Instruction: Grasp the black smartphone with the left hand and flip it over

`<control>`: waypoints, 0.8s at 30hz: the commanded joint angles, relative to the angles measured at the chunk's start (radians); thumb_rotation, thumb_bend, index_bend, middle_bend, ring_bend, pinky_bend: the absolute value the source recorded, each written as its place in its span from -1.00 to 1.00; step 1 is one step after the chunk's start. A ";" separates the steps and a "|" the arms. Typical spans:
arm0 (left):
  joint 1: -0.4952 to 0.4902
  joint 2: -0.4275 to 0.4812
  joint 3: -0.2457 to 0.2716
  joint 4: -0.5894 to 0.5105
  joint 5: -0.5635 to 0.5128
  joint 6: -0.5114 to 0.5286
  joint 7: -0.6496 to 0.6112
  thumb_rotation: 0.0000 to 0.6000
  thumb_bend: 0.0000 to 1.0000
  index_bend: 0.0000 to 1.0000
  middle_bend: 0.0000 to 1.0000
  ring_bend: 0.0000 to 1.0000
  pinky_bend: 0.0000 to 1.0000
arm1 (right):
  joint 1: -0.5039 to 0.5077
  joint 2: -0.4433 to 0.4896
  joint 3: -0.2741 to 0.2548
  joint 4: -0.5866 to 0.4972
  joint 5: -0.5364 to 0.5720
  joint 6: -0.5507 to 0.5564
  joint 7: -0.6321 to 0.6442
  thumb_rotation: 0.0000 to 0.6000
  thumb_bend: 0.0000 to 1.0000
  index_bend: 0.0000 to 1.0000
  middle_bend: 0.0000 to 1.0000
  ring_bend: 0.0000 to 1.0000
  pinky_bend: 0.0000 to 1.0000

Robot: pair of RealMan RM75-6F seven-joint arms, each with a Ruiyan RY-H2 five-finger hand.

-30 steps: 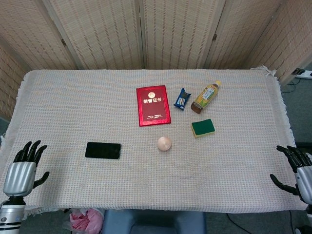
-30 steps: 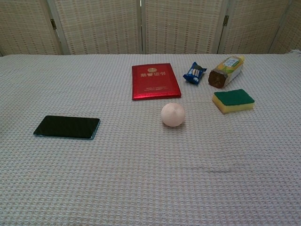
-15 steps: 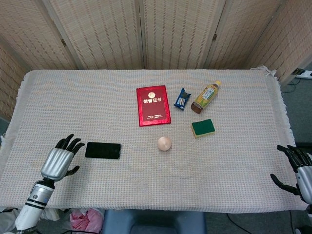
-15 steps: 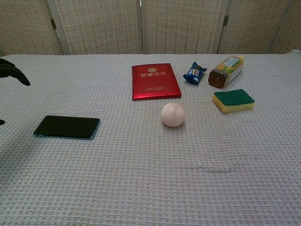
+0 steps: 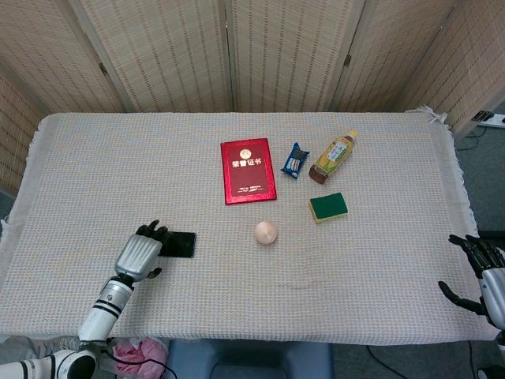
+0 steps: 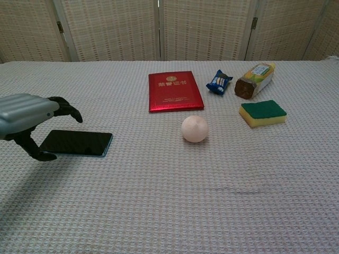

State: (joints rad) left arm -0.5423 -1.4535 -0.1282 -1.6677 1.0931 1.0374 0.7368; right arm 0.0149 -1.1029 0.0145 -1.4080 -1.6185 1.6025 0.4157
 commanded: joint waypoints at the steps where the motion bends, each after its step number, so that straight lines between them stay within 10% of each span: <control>1: -0.030 -0.051 -0.007 0.037 -0.042 0.002 0.033 1.00 -0.56 -0.50 -0.56 -0.79 -0.57 | -0.001 0.002 0.000 0.000 0.002 0.001 0.002 1.00 -0.64 -0.73 -0.59 -0.77 -0.74; 24: -0.099 -0.156 -0.004 0.124 -0.231 0.067 0.129 1.00 -0.56 -0.47 -0.38 -0.65 -0.57 | -0.006 0.002 0.002 0.018 0.016 -0.003 0.023 1.00 -0.64 -0.73 -0.58 -0.77 -0.74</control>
State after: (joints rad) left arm -0.6375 -1.6046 -0.1318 -1.5493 0.8678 1.1018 0.8642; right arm 0.0089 -1.1011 0.0166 -1.3900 -1.6028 1.5993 0.4385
